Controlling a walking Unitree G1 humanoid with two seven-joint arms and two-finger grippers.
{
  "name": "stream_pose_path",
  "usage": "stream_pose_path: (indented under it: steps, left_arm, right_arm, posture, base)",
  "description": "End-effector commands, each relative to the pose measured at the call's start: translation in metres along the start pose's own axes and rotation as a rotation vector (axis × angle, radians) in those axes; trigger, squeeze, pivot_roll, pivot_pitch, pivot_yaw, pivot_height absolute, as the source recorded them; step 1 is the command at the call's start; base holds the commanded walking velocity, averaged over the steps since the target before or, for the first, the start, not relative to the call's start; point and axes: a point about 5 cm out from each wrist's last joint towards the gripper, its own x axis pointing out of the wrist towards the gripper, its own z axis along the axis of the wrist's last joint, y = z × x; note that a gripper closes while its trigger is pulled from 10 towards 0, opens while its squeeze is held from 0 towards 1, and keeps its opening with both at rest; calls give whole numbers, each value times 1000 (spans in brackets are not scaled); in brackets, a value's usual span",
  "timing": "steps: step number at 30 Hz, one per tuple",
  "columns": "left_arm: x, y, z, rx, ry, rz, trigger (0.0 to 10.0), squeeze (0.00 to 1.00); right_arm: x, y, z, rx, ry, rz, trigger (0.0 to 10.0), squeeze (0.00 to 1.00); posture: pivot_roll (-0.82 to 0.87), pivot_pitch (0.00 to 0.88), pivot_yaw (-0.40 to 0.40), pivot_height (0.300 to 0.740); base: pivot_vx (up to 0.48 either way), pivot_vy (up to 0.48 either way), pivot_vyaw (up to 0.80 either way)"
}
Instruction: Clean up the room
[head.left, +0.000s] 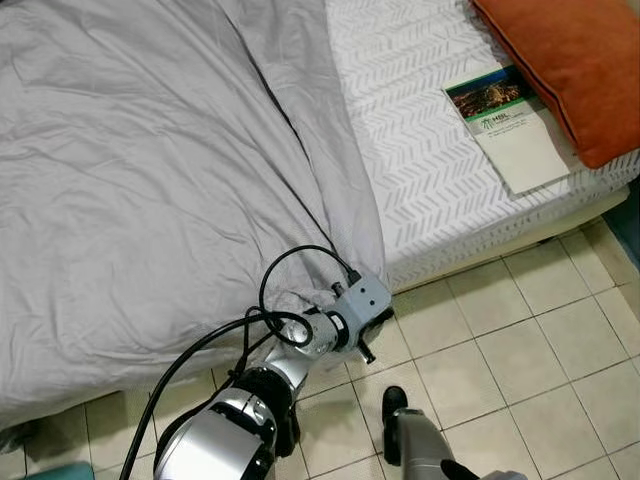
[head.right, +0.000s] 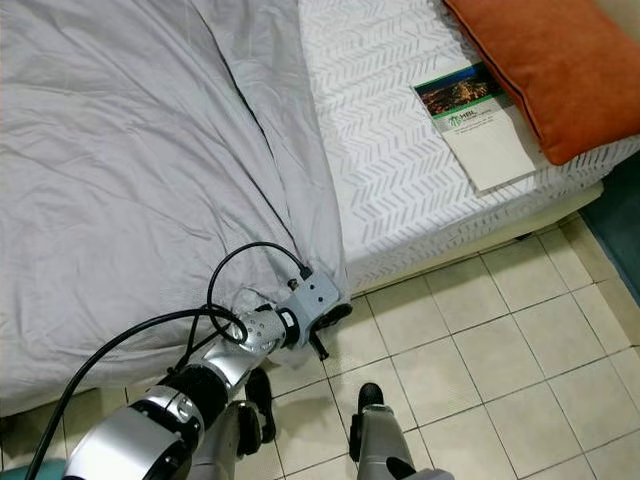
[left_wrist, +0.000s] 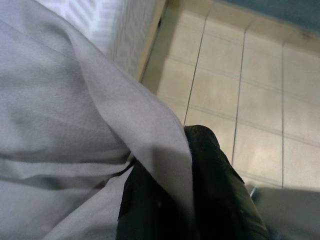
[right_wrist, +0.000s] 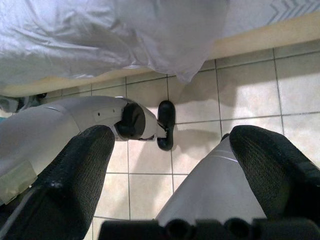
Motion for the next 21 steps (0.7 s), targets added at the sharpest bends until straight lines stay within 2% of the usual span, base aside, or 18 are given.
stream_pose_path:
  steps: [1,4,7,8,10,12,14,16,17,18,19,20,21]
  left_arm:
    - [17,-48,3,24,43,-146,10000,0]
    - [23,-58,11,247,86,-192,10000,0]
    - [28,-69,18,415,96,-239,10000,0]
    - [28,-69,18,415,96,-239,10000,0]
    - [32,-78,29,497,64,-266,10000,0]
    - [37,-88,46,488,7,-289,10000,0]
    - [37,-88,46,488,7,-289,10000,0]
    - [40,-94,62,482,-56,-283,10000,0]
    - [40,-94,62,482,-56,-283,10000,0]
    - [43,-95,76,351,-112,-271,10000,780]
    - [43,-95,76,351,-112,-271,10000,780]
    - [44,-96,86,255,-151,-264,10000,1000]
    - [45,-92,96,117,-185,-255,10000,1000]
  right_arm:
    - [-5,7,-10,26,48,1,10000,0]
    - [-4,12,-12,31,47,2,10000,0]
    - [-3,14,-12,32,45,1,10000,0]
    - [-3,14,-12,32,45,1,10000,0]
    - [-3,15,-13,33,41,-5,10000,0]
    - [-3,14,-12,33,32,-15,10000,0]
    - [-3,14,-12,33,32,-15,10000,0]
    - [-3,14,-12,33,30,-20,10000,0]
    - [-3,14,-12,33,30,-20,10000,0]
    - [-3,14,-13,34,32,-25,10000,0]
    - [-3,14,-13,34,32,-25,10000,0]
    - [-4,15,-13,35,33,-29,10000,0]
    - [-4,15,-14,37,34,-33,10000,0]
  posture:
    - [-313,548,64,740]
    - [-311,550,76,740]
    - [-313,543,87,740]
    - [-313,543,87,740]
    - [-316,540,94,740]
    - [-317,538,99,740]
    - [-317,538,99,740]
    - [-325,534,106,740]
    - [-325,534,106,740]
    - [-327,533,110,740]
    - [-327,533,110,740]
    - [-327,533,111,740]
    - [-326,534,115,740]
  base:
    - [0,0,0]
    - [0,0,0]
    - [0,0,0]
    - [0,0,0]
    - [0,0,0]
    - [0,0,0]
    - [0,0,0]
    - [0,0,0]
    - [0,0,0]
    - [0,0,0]
    - [0,0,0]
    - [0,0,0]
    - [0,0,0]
